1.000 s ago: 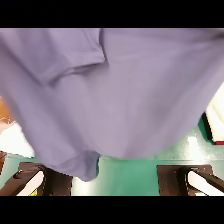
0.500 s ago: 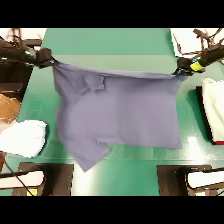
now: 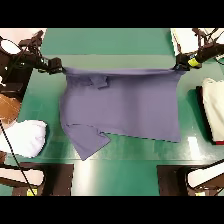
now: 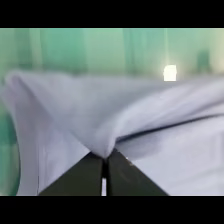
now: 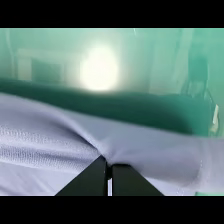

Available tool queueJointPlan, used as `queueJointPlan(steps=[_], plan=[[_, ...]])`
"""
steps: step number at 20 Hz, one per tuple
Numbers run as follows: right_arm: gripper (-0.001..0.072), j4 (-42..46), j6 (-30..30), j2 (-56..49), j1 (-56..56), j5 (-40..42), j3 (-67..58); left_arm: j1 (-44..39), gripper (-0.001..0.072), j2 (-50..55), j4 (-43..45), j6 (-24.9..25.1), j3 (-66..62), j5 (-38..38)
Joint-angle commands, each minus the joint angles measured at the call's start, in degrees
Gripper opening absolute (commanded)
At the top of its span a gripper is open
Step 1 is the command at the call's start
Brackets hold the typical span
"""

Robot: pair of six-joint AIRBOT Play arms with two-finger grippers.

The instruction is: Fold the shirts.

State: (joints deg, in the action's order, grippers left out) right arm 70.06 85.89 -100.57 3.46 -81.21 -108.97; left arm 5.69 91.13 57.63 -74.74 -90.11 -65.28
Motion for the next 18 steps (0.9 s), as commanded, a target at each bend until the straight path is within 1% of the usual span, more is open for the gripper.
queueJointPlan(steps=[1, 4, 6, 7, 8, 9, 10, 11, 13, 15, 16, 18], plan=[[0.0015, 1.57, -0.46, 3.58, 0.96, 0.96, 9.7, -0.83, 0.0022, 0.42, 2.49, 1.31, 3.02, -3.91], [0.0015, 1.51, -0.42, 5.55, 2.12, 3.78, 17.38, -1.99, 0.0022, 0.42, 2.62, 1.36, 8.55, -1.16], [0.0016, 1.46, 0.28, 6.54, 3.17, 5.84, 20.63, -2.14, 0.0023, 0.42, 2.86, 1.4, 10.86, -0.74], [0.0016, 1.42, 1.07, 6.95, 3.39, 6.95, 21.73, -2.12, 0.0024, 0.42, 2.95, 0.42, 11.32, -0.83], [0.0029, 1.05, 1.33, 7.13, 3.82, 7.21, 22.03, -1.97, 0.0121, 0.39, 3.8, -1.25, 11.34, -1.27], [0.0226, 0.57, 1.29, 7.23, 3.82, 7.43, 22.01, -1.62, 0.0456, 0.33, 4.17, -2.32, 11.3, -1.68], [0.0418, -0.09, 1.29, 7.52, 3.48, 7.21, 21.97, -1.31, 0.0561, 0.09, 4.15, -4.17, 11.3, -2.69], [0.0424, -0.46, 1.31, 8.26, 2.93, 6.4, 21.9, -0.76, 0.0499, -0.59, 4.11, -4.94, 11.3, -4.28], [0.0424, -1.03, 1.2, 10.69, 1.6, 3.43, 21.92, 0.63, 0.0503, -4.04, 6.36, -4.81, 11.34, -7.19], [0.0424, -1.05, 1.05, 14.45, 0.07, -0.17, 21.94, 1.01, 0.0503, -9.77, 12.92, -5.77, 13.44, -9.18], [0.0424, -1.05, 1.05, 16.52, -0.17, -1.4, 21.94, 1.01, 0.0503, -13.49, 15.98, -6.4, 16.5, -10.12], [0.0424, -1.05, 1.05, 20.85, -0.15, -1.77, 21.92, 1.01, 0.0503, -20.52, 15.93, -6.43, 25.18, -10.58]])
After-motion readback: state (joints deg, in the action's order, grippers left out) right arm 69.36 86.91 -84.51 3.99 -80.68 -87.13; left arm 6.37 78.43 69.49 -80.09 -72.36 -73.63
